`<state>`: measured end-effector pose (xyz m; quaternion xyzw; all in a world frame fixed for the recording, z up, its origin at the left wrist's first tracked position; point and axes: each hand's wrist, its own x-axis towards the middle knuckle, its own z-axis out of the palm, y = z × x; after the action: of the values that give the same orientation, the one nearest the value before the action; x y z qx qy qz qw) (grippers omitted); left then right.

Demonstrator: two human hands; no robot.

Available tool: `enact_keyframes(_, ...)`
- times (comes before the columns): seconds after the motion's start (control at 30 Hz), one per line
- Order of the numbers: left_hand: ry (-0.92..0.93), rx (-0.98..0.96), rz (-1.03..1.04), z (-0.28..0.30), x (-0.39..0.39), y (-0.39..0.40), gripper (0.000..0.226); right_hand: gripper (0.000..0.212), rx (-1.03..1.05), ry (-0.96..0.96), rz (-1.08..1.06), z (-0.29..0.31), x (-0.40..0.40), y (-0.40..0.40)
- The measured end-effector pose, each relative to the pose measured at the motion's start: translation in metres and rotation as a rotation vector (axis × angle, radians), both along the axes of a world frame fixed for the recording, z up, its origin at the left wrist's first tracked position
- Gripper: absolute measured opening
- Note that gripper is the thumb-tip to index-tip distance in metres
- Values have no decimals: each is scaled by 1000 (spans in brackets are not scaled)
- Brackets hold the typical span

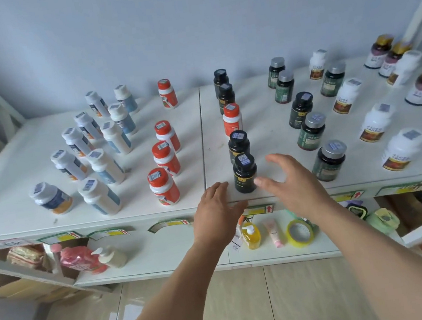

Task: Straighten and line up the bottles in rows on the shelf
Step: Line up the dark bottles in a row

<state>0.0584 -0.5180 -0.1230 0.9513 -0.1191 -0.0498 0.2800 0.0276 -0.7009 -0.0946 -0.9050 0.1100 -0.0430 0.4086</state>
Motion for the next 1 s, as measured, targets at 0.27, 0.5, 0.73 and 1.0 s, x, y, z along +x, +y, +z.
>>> enact_keyframes(0.27, 198, -113, 16, 14, 26, -12, 67, 58, 129, 145, 80, 16, 44, 14)
enact_keyframes(0.5, 379, -378, -134, 47, 34, 12, 50, 40, 199, 75, -3, 52, 39, 24)
enact_keyframes(0.73, 649, -633, -217, 53, 36, 30, 41, 43, 192, 95, -111, 64, 36, 35)
enact_keyframes(1.0, 712, -598, -229, 66, 48, 27, 37, 47, 189, 100, -123, 69, 49, 34)
